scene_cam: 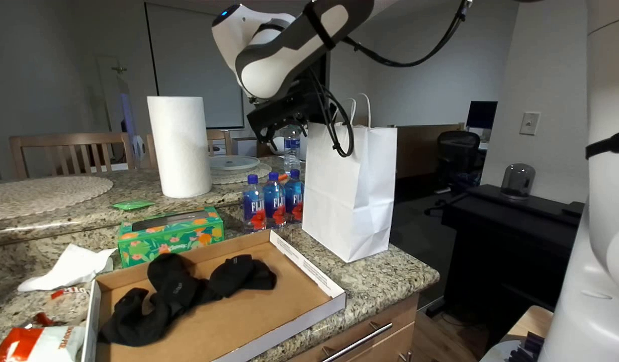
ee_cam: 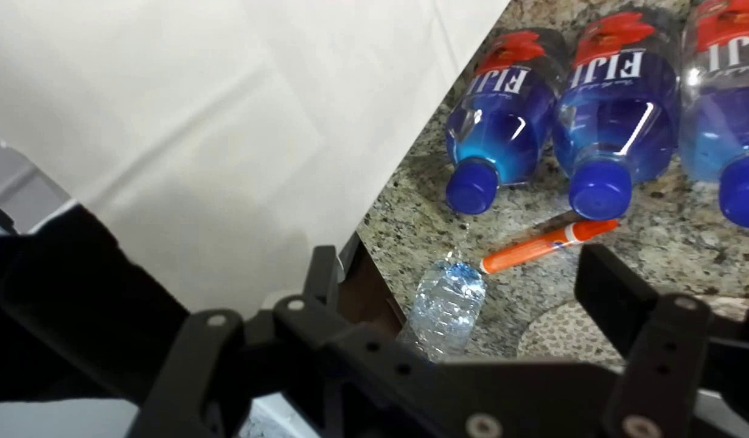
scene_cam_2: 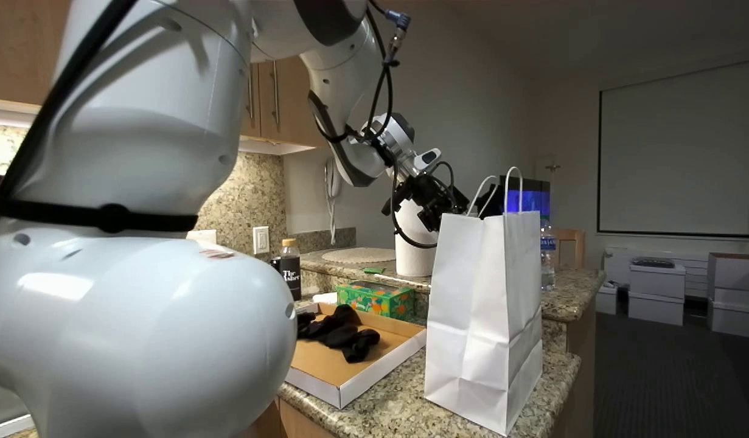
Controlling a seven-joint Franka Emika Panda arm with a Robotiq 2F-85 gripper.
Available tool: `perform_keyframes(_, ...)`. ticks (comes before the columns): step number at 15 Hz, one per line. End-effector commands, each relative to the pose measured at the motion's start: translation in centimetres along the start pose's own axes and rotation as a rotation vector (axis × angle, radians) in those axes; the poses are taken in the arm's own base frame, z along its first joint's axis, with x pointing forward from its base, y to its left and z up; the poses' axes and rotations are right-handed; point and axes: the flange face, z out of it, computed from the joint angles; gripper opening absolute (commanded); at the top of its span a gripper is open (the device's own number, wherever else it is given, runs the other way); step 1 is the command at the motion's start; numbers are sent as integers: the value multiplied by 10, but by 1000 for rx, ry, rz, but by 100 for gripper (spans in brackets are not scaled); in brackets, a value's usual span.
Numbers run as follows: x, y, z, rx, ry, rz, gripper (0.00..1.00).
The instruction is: Pick up the socks and put them in the paper bag
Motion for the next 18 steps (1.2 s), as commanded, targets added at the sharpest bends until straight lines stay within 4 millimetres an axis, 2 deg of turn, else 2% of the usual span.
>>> perform_keyframes(1,14,4,9,-51,-4,37,100)
perform_keyframes(5,16,15,3,-84,-32,57,100)
perform_keyframes(8,11,23,-11,-59,-12,61,100)
perform_keyframes(14,21,35,-31,-20,33,117,100)
perform_keyframes(18,23,43,-33,-28,29,133,100)
